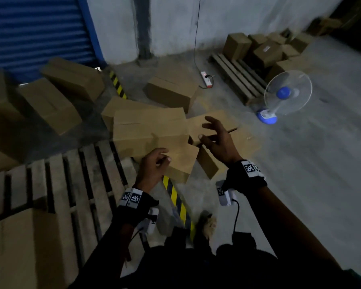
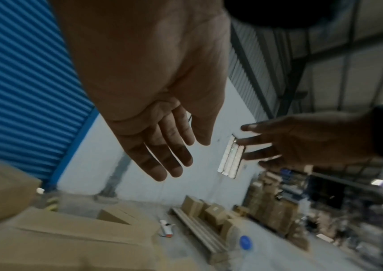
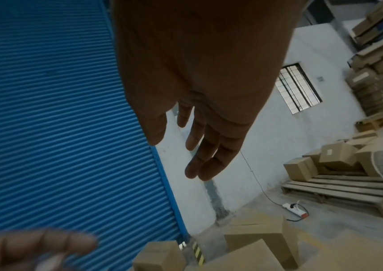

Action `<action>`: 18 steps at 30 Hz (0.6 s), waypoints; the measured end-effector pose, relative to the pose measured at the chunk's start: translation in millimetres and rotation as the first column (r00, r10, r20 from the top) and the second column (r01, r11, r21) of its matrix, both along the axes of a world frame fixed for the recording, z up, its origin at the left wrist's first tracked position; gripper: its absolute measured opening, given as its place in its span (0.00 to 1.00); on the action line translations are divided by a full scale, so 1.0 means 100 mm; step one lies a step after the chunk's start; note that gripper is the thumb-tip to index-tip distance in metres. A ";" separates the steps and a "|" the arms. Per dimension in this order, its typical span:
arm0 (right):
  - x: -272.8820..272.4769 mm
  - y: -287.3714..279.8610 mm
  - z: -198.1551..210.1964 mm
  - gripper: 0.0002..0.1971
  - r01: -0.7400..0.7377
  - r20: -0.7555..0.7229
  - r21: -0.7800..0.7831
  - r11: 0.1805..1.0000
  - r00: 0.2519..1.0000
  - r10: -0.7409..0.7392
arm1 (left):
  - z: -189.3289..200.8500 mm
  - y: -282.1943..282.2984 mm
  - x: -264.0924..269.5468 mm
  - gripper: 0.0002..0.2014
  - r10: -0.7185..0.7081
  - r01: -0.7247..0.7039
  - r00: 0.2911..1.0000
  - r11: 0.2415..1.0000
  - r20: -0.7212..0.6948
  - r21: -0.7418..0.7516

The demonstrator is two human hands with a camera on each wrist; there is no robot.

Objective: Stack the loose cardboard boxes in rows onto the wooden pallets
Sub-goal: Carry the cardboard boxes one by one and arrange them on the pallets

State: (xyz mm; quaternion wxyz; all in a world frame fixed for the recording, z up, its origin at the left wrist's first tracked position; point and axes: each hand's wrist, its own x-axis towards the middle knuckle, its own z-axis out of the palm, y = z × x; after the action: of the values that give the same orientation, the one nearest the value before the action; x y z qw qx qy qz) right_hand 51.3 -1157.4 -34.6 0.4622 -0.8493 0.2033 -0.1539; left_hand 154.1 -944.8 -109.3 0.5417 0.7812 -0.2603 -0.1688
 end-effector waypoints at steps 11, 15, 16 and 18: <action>1.24 -1.84 -0.27 0.30 -0.203 -0.071 0.018 0.979 0.976 0.203 | -0.26 -1.18 0.83 0.12 0.336 -0.336 0.942 0.939 0.013 0.072; 1.84 -2.14 -0.54 0.30 -0.299 -0.098 0.053 0.953 0.948 0.303 | -0.38 -1.33 1.03 0.19 0.370 -0.359 0.925 0.926 -0.085 0.117; 2.03 -2.19 -0.62 0.30 -0.331 -0.118 0.067 0.941 0.934 0.337 | -0.45 -1.37 1.15 0.21 0.391 -0.379 0.918 0.915 -0.072 0.137; 2.32 -2.25 -0.76 0.31 -0.372 -0.196 0.099 0.923 0.902 0.385 | -0.63 -1.38 1.33 0.27 0.439 -0.420 0.897 0.879 -0.039 0.226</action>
State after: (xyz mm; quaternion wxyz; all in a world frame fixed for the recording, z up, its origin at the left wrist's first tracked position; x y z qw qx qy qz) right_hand 283.7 -1382.5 -110.8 0.4839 -0.8700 0.0871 0.0360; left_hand 286.7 -1083.2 -172.8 0.4903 0.8644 -0.0365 -0.1056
